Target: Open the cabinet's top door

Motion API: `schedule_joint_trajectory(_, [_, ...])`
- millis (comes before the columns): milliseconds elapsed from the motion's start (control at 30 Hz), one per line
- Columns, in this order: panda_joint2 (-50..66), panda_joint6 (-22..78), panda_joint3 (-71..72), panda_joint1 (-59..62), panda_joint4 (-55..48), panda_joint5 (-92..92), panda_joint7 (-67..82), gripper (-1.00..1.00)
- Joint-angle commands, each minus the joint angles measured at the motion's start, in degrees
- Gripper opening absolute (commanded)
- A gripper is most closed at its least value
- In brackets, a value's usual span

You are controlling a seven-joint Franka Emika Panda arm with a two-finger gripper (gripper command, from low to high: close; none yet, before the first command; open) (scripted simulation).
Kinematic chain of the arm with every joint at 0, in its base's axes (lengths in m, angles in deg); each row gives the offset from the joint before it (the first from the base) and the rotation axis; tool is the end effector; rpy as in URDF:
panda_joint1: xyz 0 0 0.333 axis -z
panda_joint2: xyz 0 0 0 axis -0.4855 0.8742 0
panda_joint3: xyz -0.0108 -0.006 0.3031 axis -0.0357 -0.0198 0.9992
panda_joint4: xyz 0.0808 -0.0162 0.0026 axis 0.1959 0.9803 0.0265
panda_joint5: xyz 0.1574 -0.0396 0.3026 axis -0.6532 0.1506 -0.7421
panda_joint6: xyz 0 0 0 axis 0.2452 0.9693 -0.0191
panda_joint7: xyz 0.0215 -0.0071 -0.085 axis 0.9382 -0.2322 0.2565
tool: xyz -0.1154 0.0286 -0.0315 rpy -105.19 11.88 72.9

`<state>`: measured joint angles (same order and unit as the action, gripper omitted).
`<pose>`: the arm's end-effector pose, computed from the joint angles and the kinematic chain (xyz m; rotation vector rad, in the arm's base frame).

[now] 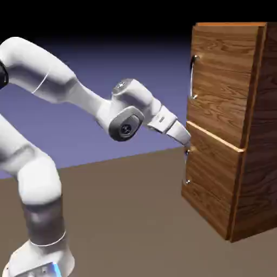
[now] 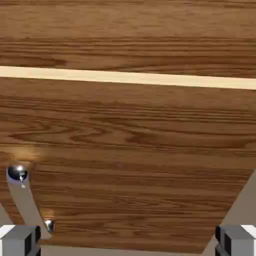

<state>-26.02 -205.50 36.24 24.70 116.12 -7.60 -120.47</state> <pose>0.3796 -0.0036 0.4432 -2.4797 1.0307 -0.8966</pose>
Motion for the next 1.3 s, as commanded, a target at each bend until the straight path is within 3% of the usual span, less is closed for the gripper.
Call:
schedule_joint_trajectory(0, [2.03, 0.87, -2.08, -1.84, -0.55, -1.65, 0.22, 0.00])
schedule_joint_trajectory(1267, [77.75, 32.55, -81.00, -78.70, -21.42, -66.88, 15.45, 0.00])
